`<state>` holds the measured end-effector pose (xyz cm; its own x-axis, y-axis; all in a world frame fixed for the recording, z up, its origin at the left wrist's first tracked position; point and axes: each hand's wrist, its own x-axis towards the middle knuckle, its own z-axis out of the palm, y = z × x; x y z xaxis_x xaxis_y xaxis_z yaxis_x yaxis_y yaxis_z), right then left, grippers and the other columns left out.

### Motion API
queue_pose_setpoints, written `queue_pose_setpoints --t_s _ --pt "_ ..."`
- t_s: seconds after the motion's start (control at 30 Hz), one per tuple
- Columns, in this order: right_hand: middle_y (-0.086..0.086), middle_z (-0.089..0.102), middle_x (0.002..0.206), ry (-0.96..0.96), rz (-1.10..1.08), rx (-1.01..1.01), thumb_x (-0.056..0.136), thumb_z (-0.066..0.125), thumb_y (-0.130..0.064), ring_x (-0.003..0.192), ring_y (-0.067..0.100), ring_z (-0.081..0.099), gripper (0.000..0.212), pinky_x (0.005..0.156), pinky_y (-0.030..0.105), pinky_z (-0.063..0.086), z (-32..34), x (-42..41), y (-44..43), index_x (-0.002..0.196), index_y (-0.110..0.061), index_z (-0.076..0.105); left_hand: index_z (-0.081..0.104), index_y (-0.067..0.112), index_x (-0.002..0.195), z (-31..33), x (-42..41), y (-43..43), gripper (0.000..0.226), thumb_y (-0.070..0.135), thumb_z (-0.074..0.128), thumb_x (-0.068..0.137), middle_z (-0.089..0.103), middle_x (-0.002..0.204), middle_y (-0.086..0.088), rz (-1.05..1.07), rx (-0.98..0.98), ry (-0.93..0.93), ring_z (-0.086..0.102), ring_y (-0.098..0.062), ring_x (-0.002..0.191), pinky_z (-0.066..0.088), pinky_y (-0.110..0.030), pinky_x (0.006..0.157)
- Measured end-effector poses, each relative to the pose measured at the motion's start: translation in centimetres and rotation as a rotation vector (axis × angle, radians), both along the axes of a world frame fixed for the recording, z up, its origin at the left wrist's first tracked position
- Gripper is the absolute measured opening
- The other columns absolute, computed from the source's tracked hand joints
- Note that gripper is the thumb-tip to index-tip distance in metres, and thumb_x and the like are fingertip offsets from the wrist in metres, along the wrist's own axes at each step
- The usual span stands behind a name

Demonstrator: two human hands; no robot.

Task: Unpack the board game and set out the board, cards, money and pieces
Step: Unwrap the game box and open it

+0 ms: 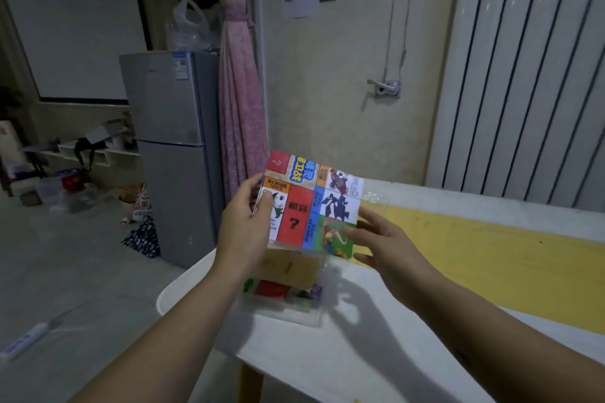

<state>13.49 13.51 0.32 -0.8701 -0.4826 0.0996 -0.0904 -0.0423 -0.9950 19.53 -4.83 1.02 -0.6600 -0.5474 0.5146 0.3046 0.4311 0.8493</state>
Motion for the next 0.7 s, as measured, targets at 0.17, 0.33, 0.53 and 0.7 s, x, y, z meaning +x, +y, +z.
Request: queue_pose_setpoints --t_s 0.17,0.33,0.53,0.7 --pt "-0.003 0.070 0.105 0.135 -0.064 -0.108 0.091 0.056 -0.005 0.097 0.016 0.066 0.034 0.080 0.030 0.048 3.2 -0.4 4.5 0.099 -0.038 0.061 0.052 0.037 0.115 3.5 -1.2 5.2 0.030 0.013 0.043 0.099 0.069 0.098 0.018 -0.171 0.047 0.139 0.065 0.001 0.088 0.050 -0.019 0.076" --pt "-0.004 0.061 0.121 0.222 -0.175 -0.211 0.090 0.057 -0.009 0.110 0.014 0.060 0.038 0.080 0.028 0.049 6.0 -1.2 10.2 0.110 -0.042 0.054 0.047 0.027 0.133 6.2 -2.7 10.7 0.035 0.026 0.028 0.104 0.070 0.106 0.010 -0.428 0.115 0.153 0.066 -0.006 0.098 0.054 -0.025 0.080" --pt "0.012 0.065 0.113 0.154 -0.335 -0.267 0.091 0.057 -0.021 0.098 0.021 0.066 0.027 0.083 0.039 0.054 8.3 -2.4 16.5 0.116 -0.011 0.052 0.044 0.021 0.135 7.8 -5.4 16.4 0.040 0.023 0.019 0.104 0.068 0.112 -0.009 -0.658 0.176 0.152 0.067 -0.025 0.100 0.057 -0.043 0.080" --pt "0.009 0.074 0.093 0.147 -0.366 -0.176 0.092 0.055 -0.029 0.087 0.024 0.071 0.024 0.078 0.042 0.056 9.2 -3.1 20.7 0.104 -0.008 0.060 0.053 0.012 0.126 7.5 -6.8 19.9 0.045 0.027 0.017 0.103 0.069 0.110 -0.010 -0.787 0.153 0.031 0.065 -0.021 0.102 0.055 -0.033 0.082"
